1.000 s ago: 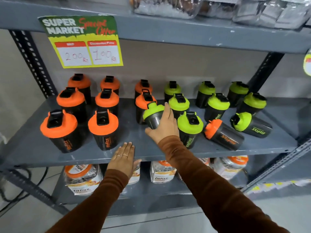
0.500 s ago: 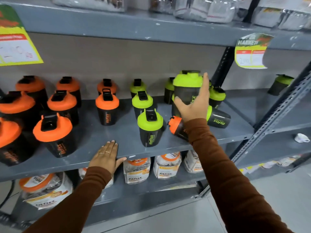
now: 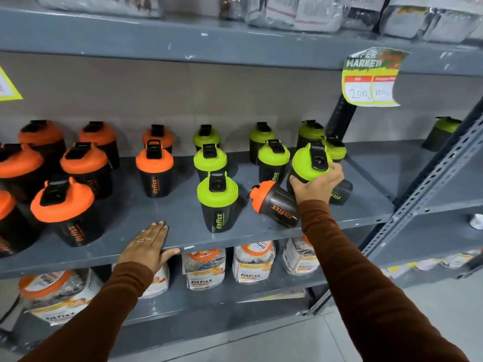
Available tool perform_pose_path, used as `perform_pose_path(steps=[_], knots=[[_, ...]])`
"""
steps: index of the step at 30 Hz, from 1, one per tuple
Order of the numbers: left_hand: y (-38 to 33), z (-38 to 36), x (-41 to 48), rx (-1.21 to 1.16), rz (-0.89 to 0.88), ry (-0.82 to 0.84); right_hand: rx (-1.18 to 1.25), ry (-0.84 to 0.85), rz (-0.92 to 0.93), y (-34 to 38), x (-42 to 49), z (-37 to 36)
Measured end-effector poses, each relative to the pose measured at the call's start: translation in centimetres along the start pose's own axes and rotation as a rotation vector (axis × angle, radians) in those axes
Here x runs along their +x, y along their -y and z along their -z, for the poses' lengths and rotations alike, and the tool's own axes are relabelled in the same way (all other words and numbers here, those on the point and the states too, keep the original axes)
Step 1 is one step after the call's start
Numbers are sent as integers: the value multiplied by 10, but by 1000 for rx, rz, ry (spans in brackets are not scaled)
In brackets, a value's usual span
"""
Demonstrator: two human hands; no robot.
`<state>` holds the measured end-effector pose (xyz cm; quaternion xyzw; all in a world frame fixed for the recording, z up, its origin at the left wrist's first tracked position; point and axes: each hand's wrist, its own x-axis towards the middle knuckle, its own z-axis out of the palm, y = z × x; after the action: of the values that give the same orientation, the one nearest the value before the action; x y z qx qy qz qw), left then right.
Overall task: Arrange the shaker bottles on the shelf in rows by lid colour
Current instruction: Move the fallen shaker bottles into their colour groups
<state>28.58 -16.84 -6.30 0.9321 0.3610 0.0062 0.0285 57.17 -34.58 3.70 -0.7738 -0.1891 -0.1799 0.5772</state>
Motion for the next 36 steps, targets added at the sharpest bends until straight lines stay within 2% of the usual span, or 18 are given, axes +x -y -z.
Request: perform_pose_path(steps=[5, 10, 13, 14, 16, 18, 20, 22, 23, 26, 30, 33, 36], knots=[[0, 0, 1, 11, 5, 6, -77, 41, -66, -18, 3, -4], [-1, 2, -1, 3, 8, 6, -299, 187, -96, -27, 4, 1], [-2, 2, -2, -21, 8, -18, -168, 110, -166, -22, -2, 1], [-3, 2, -2, -25, 10, -23, -160, 22, -118, -21, -6, 2], [-3, 2, -3, 1, 16, -10, -195, -73, 222, -17, -20, 4], [-3, 2, -2, 16, 19, -5, -207, 64, 567, -9, -36, 2], [-3, 2, -2, 22, 19, -1, -345, 310, 722, 0, -47, -7], [-3, 2, -2, 33, 23, 15, -612, 550, 640, 2, -56, -19], [-3, 2, -2, 37, 28, 23, -726, 598, 547, -2, -59, -27], [-2, 2, 0, 36, 31, 33, -926, 542, 473, -11, -58, -35], [-3, 4, -1, 37, 22, 45, -807, 600, 403, -2, -52, -26], [-2, 4, -1, 37, 20, 46, -619, 458, 370, 20, -56, -11], [-2, 4, -2, 39, 4, 24, -515, 203, 380, 47, -64, 3]])
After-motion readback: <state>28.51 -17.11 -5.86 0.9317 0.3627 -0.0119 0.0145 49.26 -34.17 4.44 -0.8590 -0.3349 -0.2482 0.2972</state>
